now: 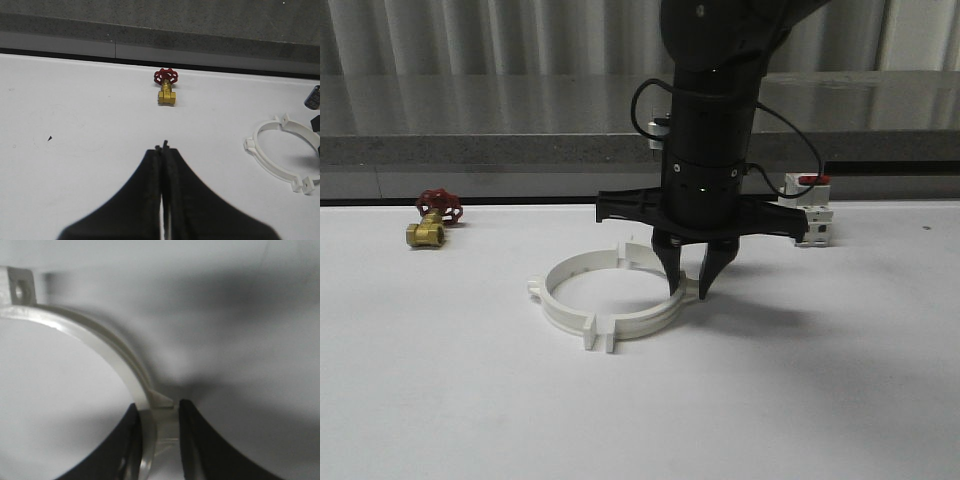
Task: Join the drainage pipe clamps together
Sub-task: 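Press the held half against the placed half, closing the ring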
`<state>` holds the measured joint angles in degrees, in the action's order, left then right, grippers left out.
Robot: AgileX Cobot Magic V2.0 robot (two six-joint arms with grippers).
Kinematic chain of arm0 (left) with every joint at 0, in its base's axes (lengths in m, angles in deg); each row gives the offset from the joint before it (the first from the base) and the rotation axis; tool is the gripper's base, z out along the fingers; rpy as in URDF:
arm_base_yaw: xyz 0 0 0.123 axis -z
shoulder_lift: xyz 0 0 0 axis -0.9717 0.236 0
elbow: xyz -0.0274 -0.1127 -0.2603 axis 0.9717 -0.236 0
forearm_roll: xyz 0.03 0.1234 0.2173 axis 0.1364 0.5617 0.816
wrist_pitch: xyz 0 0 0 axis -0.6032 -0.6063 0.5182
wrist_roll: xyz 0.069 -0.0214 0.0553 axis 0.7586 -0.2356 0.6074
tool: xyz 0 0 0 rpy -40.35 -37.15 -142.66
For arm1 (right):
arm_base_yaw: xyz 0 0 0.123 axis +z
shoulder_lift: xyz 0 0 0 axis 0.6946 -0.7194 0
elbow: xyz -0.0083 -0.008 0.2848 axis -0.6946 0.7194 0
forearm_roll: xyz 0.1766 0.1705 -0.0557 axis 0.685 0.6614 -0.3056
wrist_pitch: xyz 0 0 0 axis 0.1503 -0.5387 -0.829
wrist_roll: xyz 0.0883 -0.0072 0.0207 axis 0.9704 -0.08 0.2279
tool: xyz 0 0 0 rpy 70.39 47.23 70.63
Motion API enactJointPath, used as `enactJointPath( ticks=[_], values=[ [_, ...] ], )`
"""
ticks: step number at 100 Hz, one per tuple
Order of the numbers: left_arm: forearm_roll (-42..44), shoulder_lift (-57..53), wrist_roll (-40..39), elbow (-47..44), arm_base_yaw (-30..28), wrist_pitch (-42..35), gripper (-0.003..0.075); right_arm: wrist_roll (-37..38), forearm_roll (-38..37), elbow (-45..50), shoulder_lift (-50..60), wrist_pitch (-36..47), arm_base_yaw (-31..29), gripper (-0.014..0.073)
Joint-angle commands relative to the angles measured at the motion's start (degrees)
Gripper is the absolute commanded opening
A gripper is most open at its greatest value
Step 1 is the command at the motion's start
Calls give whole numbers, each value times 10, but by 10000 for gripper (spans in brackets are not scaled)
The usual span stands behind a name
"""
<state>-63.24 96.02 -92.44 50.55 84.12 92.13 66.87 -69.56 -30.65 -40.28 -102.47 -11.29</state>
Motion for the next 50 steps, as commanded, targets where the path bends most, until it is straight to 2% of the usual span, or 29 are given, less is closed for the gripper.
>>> enactJointPath(
  ticks=[1, 50],
  values=[
    [-5, 3, 0, 16, -2, -44, -20, 2, -12, -18, 27, 17, 4, 101],
    [-5, 3, 0, 16, -2, -44, -20, 12, -9, -18, 27, 31, 9, 101]
  ],
)
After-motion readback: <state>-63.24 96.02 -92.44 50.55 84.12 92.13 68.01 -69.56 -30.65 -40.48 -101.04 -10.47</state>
